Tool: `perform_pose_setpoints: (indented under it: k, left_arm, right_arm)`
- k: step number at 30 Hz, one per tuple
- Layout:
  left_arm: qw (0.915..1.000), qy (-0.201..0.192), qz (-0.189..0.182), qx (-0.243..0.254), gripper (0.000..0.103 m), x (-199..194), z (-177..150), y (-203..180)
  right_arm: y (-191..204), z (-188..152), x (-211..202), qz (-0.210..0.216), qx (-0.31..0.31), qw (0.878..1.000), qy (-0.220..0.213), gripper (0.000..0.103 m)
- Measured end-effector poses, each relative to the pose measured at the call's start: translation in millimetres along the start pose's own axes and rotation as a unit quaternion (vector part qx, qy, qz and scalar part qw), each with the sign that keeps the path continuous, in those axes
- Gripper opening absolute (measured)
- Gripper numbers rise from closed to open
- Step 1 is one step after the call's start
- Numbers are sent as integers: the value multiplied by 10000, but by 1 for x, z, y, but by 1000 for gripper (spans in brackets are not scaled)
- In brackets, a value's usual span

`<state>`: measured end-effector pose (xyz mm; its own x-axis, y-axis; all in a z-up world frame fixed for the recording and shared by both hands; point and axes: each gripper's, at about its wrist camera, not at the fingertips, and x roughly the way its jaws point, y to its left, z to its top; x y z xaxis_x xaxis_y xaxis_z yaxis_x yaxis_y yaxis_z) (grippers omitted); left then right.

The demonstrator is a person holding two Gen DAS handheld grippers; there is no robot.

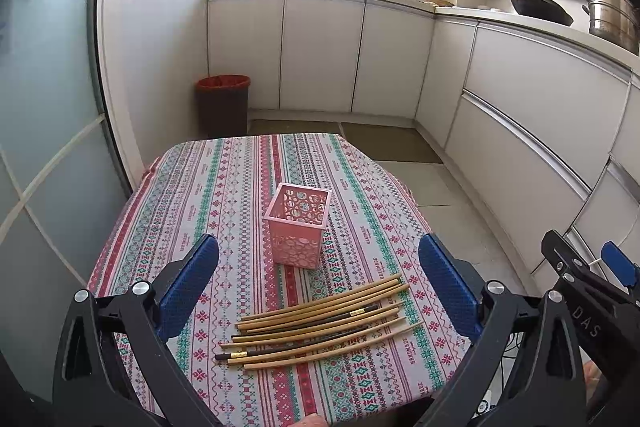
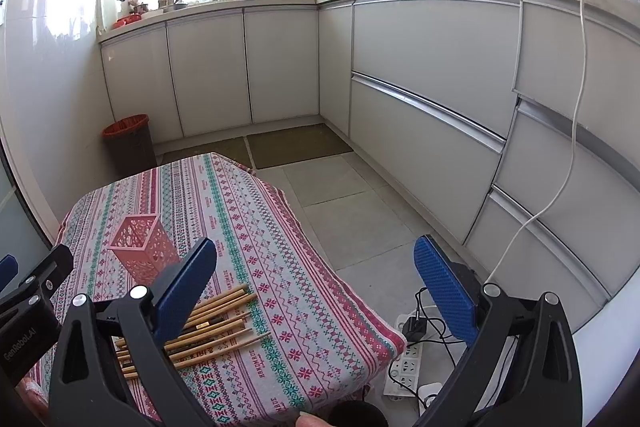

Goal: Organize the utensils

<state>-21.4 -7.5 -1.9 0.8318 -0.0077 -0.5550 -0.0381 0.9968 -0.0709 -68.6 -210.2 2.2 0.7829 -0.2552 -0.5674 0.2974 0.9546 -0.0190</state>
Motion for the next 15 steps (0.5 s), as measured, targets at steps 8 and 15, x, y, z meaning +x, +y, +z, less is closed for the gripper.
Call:
perform_pose_setpoints:
  k: [8,15]
  left_arm:
    - [10000,6,-1,11,96,0,0,0]
    - [10000,5,13,2,96,0,0,0]
  right_arm:
    - [-1,0,2,6,18,10000,34,96]
    - [-1,-1,3,1,19,10000,63,96]
